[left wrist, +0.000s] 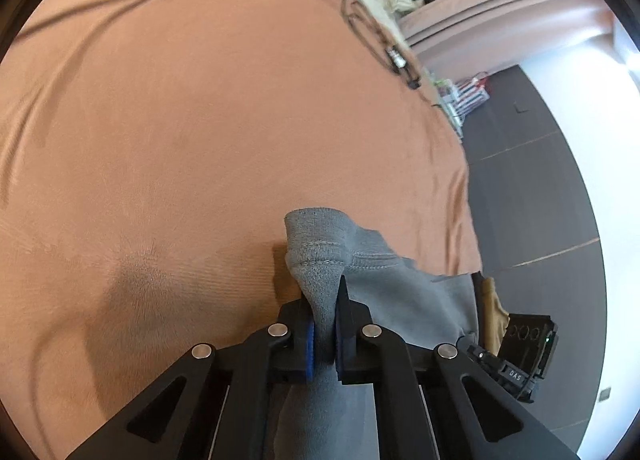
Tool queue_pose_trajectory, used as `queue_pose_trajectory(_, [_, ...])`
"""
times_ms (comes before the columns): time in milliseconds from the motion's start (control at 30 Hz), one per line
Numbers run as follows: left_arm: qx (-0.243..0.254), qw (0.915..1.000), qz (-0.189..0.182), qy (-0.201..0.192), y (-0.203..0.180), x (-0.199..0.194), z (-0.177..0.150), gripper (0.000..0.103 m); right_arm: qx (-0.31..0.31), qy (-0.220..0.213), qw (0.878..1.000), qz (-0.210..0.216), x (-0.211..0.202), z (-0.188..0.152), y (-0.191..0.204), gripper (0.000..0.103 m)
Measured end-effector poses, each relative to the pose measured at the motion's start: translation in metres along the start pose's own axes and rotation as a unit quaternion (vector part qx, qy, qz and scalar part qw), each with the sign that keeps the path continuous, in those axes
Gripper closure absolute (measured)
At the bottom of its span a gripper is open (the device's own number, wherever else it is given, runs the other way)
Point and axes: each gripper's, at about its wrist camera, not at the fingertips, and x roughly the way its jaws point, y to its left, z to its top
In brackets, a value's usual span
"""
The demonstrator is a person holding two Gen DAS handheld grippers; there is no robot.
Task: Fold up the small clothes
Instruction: 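Lift the grey strip with both tools and carry it toward the clothes stack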
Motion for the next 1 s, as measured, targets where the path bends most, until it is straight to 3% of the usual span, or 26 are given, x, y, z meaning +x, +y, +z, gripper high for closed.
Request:
queue_pose_trajectory(567, [0.071,0.9922,-0.079,-0.065,-0.107,-0.105,-0.012,0.097,-0.078,-0.081,0.993,-0.018,-0.099,-0.061,0.083,0.090])
queue_pose_trajectory(767, [0.108,0.9842,-0.111,-0.086,-0.167,-0.148,-0.029,0.097,-0.105,-0.123,0.986,-0.032,-0.162,-0.095,0.111,0.090])
queue_pose_trajectory(1000, [0.159,0.9721,-0.143,-0.098,-0.240,-0.176,-0.057,0.097,-0.153,-0.178,0.970,-0.068,-0.249,-0.137,0.148,0.090])
